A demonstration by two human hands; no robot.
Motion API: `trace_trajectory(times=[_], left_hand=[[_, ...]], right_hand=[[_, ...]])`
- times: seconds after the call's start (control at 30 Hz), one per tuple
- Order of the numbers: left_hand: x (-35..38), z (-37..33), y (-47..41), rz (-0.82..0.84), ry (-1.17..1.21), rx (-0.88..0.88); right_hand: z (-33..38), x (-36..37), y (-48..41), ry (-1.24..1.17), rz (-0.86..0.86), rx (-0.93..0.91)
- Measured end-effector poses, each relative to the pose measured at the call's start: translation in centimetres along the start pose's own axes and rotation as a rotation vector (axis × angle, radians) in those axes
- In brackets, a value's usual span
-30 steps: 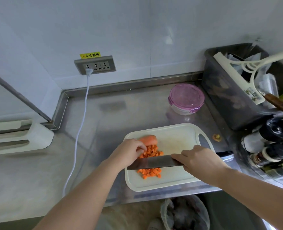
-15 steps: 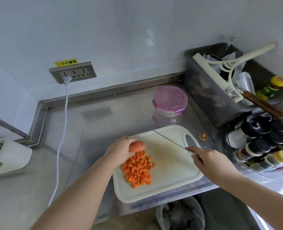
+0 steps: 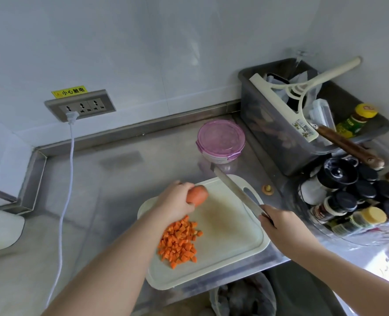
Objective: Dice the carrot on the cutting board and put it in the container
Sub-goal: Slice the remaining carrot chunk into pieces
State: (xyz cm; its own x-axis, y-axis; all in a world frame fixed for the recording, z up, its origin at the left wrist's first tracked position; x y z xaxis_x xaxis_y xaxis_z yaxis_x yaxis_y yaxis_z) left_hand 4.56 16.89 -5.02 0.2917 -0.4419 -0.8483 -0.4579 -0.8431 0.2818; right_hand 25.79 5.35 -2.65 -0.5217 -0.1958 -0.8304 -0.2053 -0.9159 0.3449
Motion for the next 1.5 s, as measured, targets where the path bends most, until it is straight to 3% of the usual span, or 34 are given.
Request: trace_trajectory(times=[0.2, 0.33, 0.5, 0.67, 0.97, 1.17, 1.43, 1.5], left_hand=[[6.0, -7.5, 1.9, 0.026, -0.123, 0.031], [6.8, -7.4, 3.4, -0.060, -0.183, 0.012], [6.2, -7.3, 7.2, -0.395, -0.348, 0.164], [7.1, -2.8, 9.7, -0.421, -0.546, 0.218], [5.4, -1.7, 7.2, -0.568, -0.429, 0.387], [3.7, -0.2, 5.8, -0.632, -0.422, 0.381], [2.6, -3.4, 6.6, -0.640, -0.298, 0.383], [3.6, -5.8, 6.2, -0.561, -0.261, 0.392]], right_hand=[[-1.3, 2.1, 0.6, 0.010, 0.095, 0.146], [-1.8, 3.8, 1.2, 0.022, 0.149, 0.149], [-2.3, 4.6, 1.5, 0.036, 0.160, 0.114], [-2.2, 4.6, 1.1, 0.041, 0.161, 0.102], [-1.3, 4.6, 0.9, 0.004, 0.150, 0.124], [-0.1, 5.3, 1.3, -0.005, 0.148, 0.116], [-0.1, 4.8, 1.4, -0.008, 0.127, 0.108], [-0.3, 4.5, 1.3, -0.011, 0.118, 0.106]])
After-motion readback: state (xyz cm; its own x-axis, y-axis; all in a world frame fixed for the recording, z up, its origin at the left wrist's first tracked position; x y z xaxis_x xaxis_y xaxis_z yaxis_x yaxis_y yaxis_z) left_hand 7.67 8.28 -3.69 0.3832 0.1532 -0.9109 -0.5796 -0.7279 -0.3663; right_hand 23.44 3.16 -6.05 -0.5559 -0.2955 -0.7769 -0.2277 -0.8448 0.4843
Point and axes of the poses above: each hand's wrist, its own y-axis away from the middle knuckle, its own x-axis out of the palm, z = x × y, the point moved 9 cm from there along -y, towards the middle knuckle, and after that the axes turned 6 degrees about x, right-handed, at the moved point
